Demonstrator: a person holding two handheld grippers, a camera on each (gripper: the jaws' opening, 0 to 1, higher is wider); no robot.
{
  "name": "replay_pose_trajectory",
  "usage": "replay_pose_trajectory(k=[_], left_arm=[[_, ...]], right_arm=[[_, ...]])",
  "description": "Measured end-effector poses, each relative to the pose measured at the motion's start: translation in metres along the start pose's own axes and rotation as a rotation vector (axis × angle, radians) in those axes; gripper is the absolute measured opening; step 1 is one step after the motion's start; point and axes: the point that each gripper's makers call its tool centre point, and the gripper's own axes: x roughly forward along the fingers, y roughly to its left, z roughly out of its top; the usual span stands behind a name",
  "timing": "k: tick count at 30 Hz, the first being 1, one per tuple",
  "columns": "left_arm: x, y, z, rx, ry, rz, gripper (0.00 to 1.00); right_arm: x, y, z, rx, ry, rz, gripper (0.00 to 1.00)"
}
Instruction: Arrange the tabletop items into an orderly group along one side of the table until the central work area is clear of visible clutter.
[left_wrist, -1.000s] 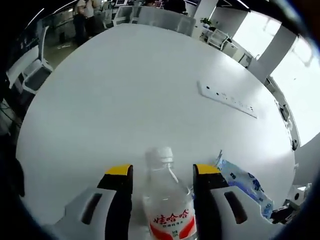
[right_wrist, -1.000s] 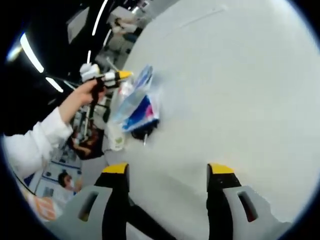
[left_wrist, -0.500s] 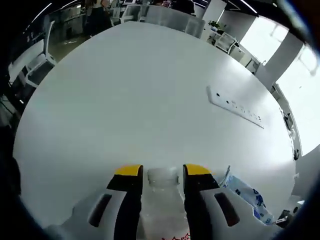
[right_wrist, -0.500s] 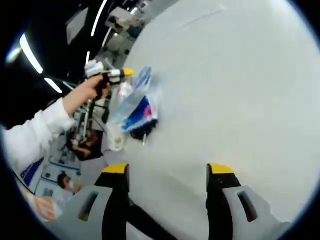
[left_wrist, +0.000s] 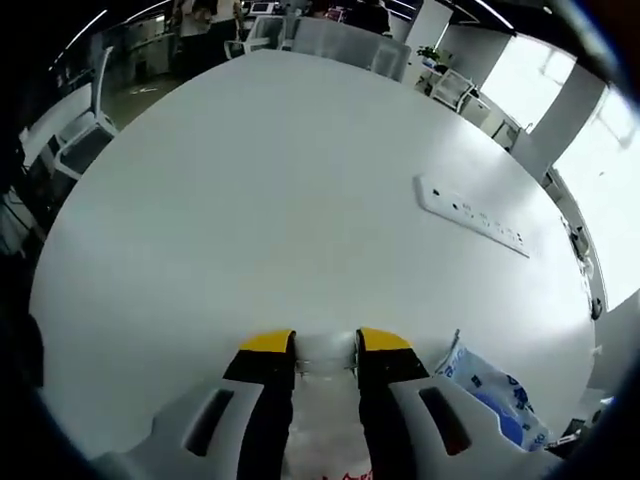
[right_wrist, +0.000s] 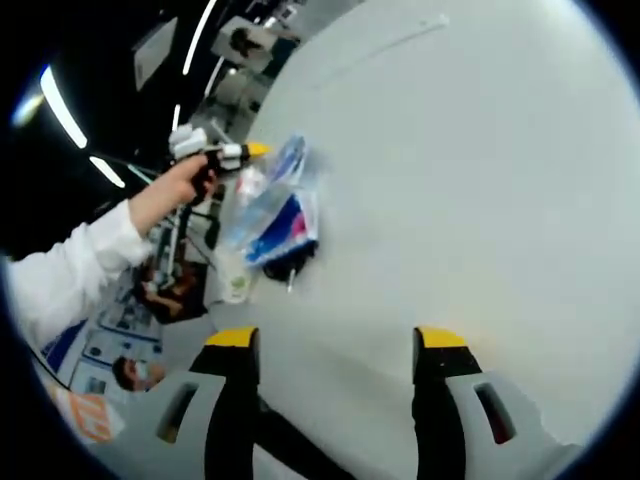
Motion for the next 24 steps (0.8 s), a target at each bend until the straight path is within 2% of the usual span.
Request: replay_pose_trajectory(k=[8,12,15,17,22,24], left_arm=[[-0.035,-0.012,0.018,0.070,-0.085,-0.073,0.21],[-0.060,-0.015,0.026,0.108,-0.147,-0.110,0.21],[-0.079,-0.018,0.028,0.132,-0.194,-0.145,0.21],[-0.090,-0.021,0.029,0.176,-0.231,-0.170,0.21],[-0.110,-0.025,0.021,0.216,-0.270,-0.201,0.21],[-0.120,-0.030,0.017,0.260,-0.317,-0.223,0.21]], right_arm=[[-0.002,0.003,0.000,-0.002,-0.014,0.004,0.60],[-0.003,0.007,-0.001,-0.015,-0.019,0.011,0.60],[-0.003,0.010,-0.003,-0.025,-0.018,0.017,0.60],[-0.004,0.012,-0.004,-0.031,-0.017,0.019,0.60],[-0.005,0.017,-0.005,-0.045,-0.022,0.027,0.60],[-0.004,0.018,-0.005,-0.049,-0.023,0.029,0.60]])
